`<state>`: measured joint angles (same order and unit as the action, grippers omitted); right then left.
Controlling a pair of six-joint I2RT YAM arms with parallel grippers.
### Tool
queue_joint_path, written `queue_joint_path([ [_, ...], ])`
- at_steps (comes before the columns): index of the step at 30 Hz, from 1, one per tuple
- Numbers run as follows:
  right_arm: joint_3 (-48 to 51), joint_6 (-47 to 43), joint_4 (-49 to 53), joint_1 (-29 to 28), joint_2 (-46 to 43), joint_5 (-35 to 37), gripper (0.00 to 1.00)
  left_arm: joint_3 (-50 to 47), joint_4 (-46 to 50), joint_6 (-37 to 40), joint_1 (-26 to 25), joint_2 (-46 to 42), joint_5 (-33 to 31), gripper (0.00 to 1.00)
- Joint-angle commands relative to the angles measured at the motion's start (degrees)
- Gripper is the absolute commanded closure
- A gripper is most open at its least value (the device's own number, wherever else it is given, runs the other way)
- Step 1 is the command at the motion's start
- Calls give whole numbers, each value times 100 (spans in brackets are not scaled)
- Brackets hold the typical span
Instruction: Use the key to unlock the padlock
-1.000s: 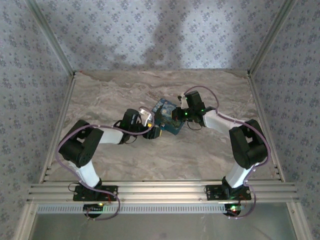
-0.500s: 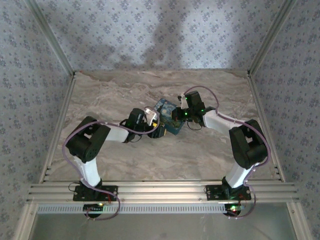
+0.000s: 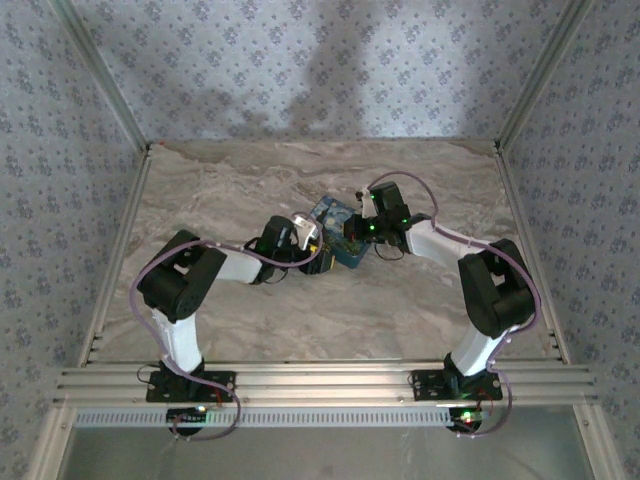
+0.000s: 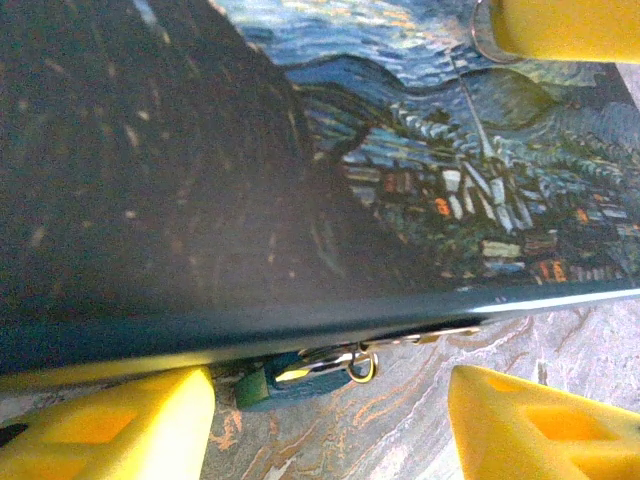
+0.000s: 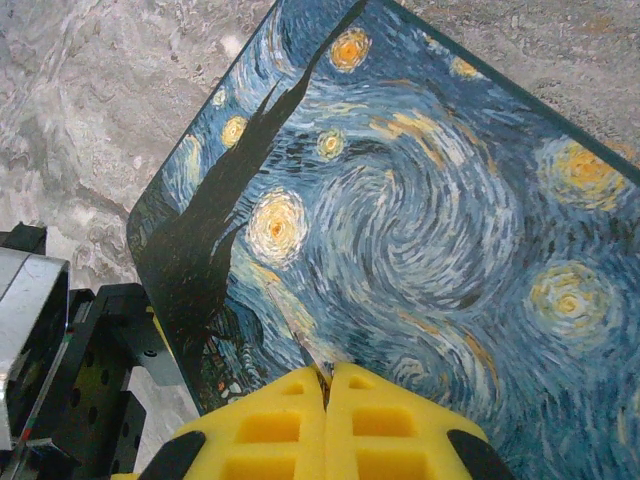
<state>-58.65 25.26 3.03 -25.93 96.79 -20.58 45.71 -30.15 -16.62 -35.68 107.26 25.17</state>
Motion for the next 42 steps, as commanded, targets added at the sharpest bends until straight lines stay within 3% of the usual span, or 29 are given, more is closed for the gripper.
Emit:
queue_joint_path([
  [1, 109, 13, 250, -41, 37, 108, 100, 112, -26, -157, -139, 99, -64, 39],
  [7, 108, 14, 259, -52, 40, 122, 100, 86, -18, -227, -262, 54, -211, 46],
  [19, 127, 36, 260, -45, 2, 137, 100, 151, 46, -732, -287, 29, -605, 47],
  [27, 128, 41, 267, -76, -5, 159, 100, 276, 427, -1070, -370, 49, -1038, 52],
  [42, 128, 50, 265, -106, -24, 203, 100, 460, 627, -1209, -513, 84, -1183, 59],
])
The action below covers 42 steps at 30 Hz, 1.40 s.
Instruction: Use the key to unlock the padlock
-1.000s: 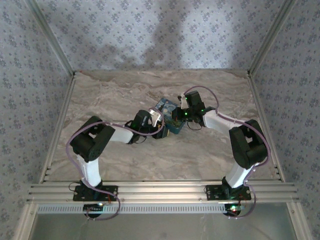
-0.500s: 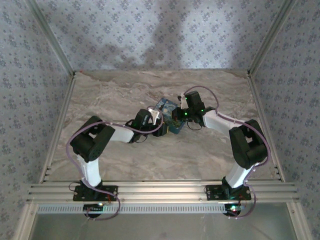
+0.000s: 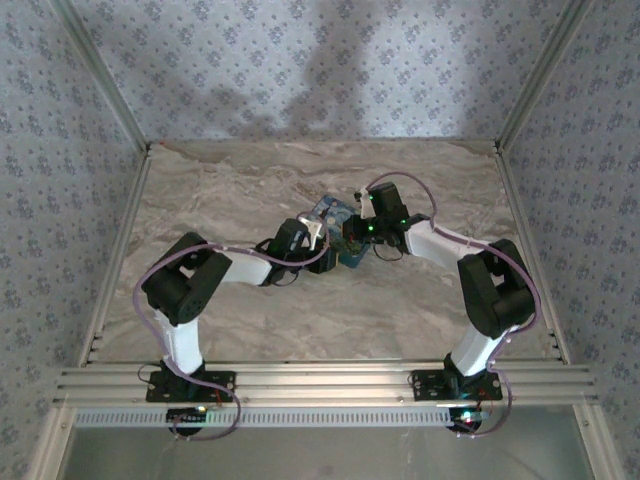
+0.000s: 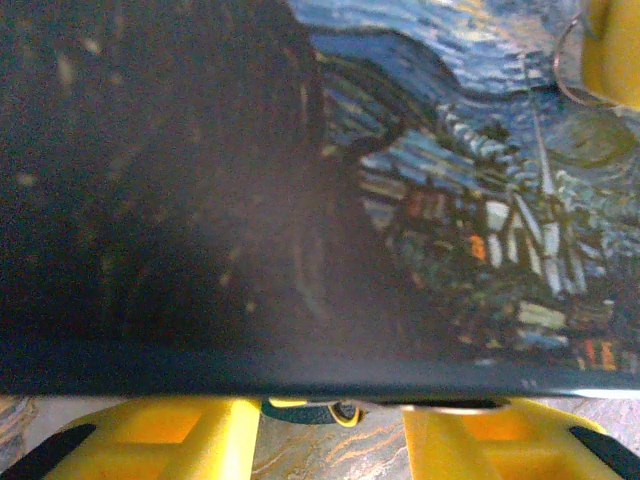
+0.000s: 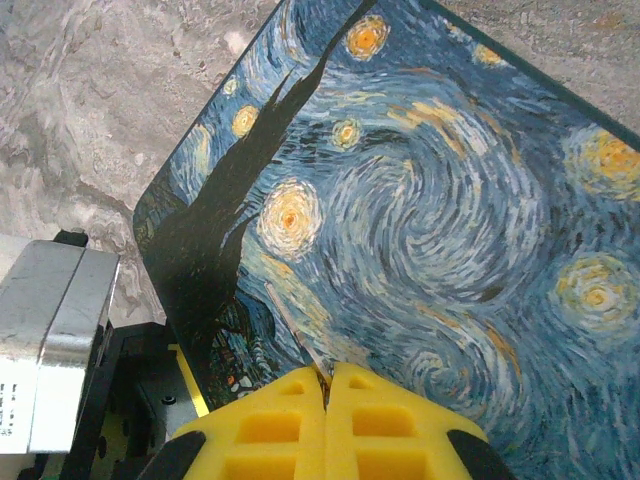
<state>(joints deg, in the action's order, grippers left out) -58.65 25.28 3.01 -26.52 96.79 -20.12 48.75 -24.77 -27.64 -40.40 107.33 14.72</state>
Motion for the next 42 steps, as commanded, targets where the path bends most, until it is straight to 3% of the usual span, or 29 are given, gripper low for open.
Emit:
queue_joint_path([
  [1, 131, 48, 270, -49, -28, 155, 100, 157, 90, -126, -46, 86, -145, 59],
  [12, 237, -23, -35, -103, -231, 171, 100, 258, 189, -316, -45, 62, -128, 68],
  [20, 667, -191, -573, -111, -1020, 339, 100, 283, 264, -576, -39, -178, 43, 74],
  [32, 2544, -625, -1289, -476, -2719, 940, 100, 566, 1012, -1551, -39, -765, 766, 77],
  [42, 3720, -632, -2411, -1078, -2873, 1589, 100, 829, 1306, -2265, -39, -941, 1189, 78],
])
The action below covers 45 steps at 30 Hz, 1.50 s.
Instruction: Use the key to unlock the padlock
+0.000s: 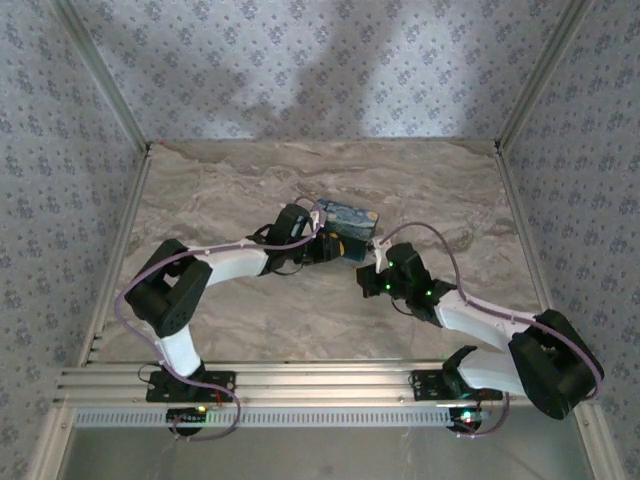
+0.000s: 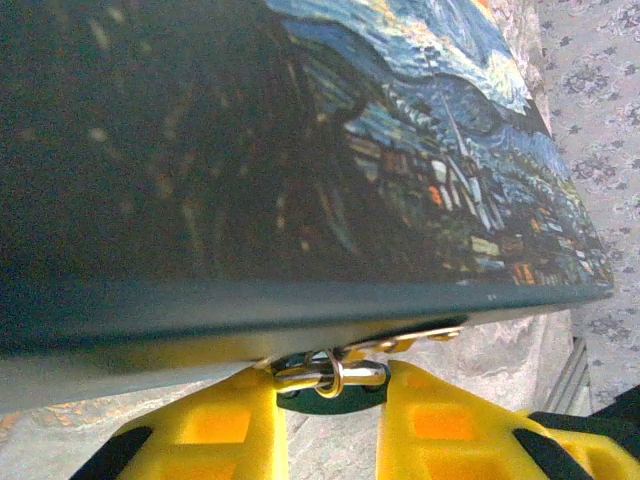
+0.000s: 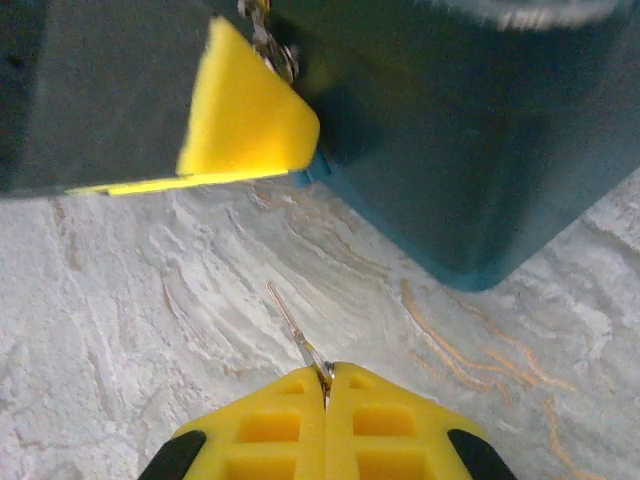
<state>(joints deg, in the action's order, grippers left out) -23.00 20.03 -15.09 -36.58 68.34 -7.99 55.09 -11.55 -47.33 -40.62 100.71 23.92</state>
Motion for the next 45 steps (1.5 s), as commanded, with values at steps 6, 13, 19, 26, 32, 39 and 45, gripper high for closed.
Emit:
queue_joint_path([
  [6, 396, 31, -1370, -98, 283, 446, 100, 199, -65, -675, -25, -306, 339, 79],
  [13, 481, 207, -2109, -126, 751, 448, 100, 158, -107, -873, -25, -330, 341, 80],
  [19, 446, 340, -2247, -139, 975, 492, 100, 140, -136, -953, -26, -332, 351, 80],
  [26, 370, 409, -2261, -139, 1082, 549, 100, 129, -153, -981, -34, -306, 340, 82],
  [32, 258, 447, -2253, -134, 1207, 535, 100, 123, -172, -998, -34, -288, 347, 82],
  [39, 193, 458, -2296, -134, 1281, 551, 100, 119, -192, -1024, -48, -269, 350, 82],
  [45, 173, 460, -2369, -124, 1311, 537, 100, 110, -211, -1050, -48, -244, 341, 82],
])
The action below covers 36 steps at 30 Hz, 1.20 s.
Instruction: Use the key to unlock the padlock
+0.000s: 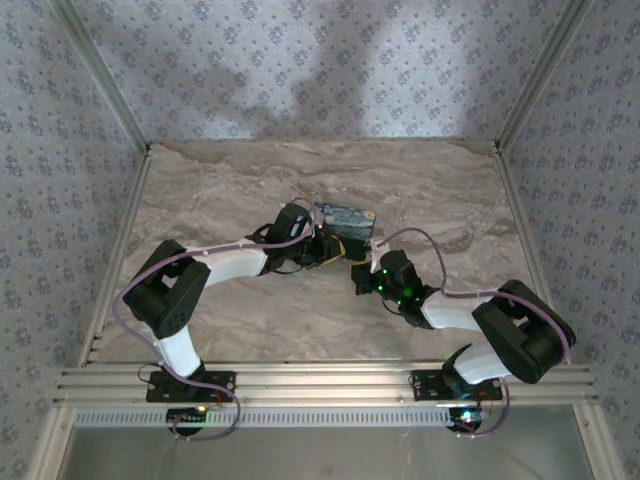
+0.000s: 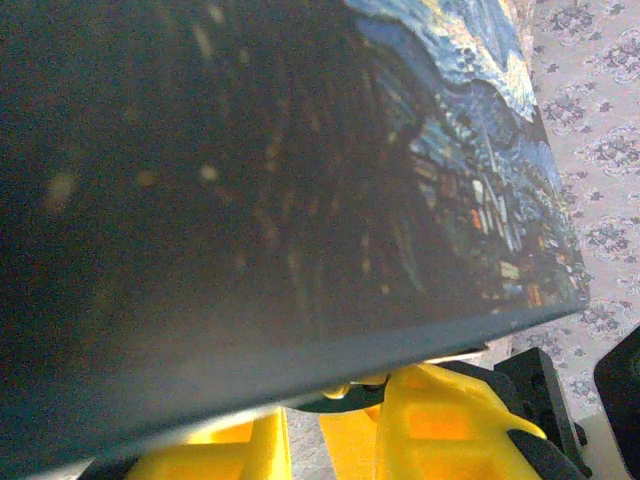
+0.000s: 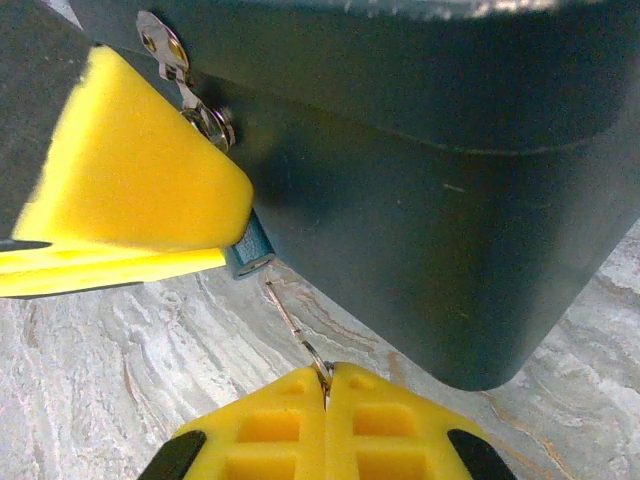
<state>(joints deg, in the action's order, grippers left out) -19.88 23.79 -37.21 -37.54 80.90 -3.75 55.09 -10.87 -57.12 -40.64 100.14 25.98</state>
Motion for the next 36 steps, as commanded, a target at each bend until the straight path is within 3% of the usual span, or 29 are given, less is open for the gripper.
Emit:
queue_joint_path([
  [1, -152, 91, -163, -34, 48, 111, 100, 116, -280, -71, -51, -188, 136, 82],
  [24, -86, 116, -548, -7, 86, 41, 100, 97, -332, -141, -85, -116, 118, 82],
  [36, -136, -11, -1310, -14, 241, 37, 100, 175, -333, -202, -162, -91, 154, 82],
])
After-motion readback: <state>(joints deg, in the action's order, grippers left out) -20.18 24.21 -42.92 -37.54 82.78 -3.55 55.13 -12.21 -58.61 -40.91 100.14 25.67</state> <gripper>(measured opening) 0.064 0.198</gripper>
